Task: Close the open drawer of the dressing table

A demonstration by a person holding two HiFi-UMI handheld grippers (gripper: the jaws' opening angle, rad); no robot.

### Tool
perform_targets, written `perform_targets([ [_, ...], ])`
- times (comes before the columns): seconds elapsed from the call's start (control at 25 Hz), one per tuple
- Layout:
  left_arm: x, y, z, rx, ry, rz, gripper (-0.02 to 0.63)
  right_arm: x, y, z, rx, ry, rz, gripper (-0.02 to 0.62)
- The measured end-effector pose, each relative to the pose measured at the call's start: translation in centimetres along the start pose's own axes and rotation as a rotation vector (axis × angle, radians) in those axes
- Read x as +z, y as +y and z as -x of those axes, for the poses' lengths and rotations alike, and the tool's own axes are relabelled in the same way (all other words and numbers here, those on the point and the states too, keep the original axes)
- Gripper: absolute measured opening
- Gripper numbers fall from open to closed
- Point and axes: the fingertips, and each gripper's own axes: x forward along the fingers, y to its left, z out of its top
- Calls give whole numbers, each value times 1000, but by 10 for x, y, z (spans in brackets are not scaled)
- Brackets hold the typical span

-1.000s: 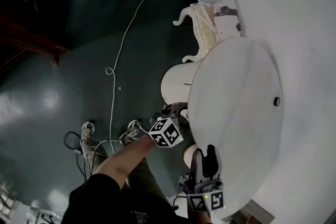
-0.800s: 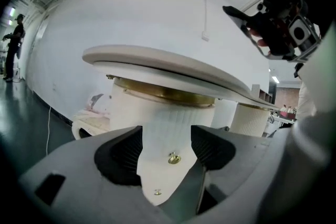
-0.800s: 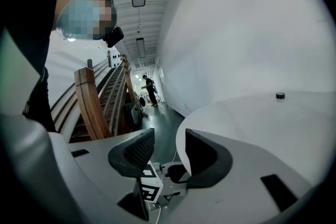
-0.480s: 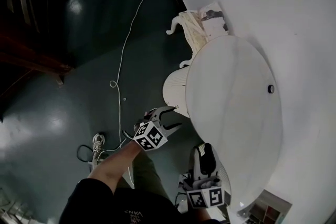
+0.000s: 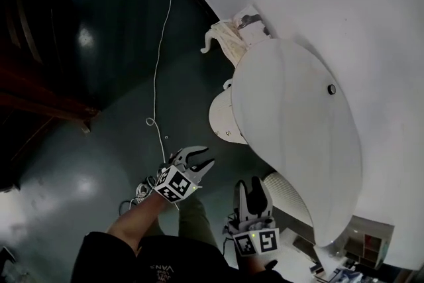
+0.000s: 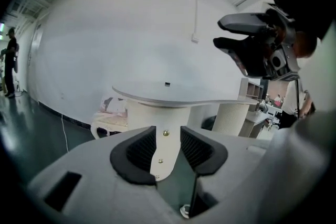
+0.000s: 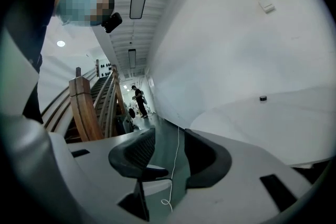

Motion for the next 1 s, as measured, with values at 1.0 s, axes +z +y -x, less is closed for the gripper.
perform_targets([
  [1.0, 94, -44, 209, 18, -37, -169, 26, 7, 97, 58, -62, -93, 76, 84],
])
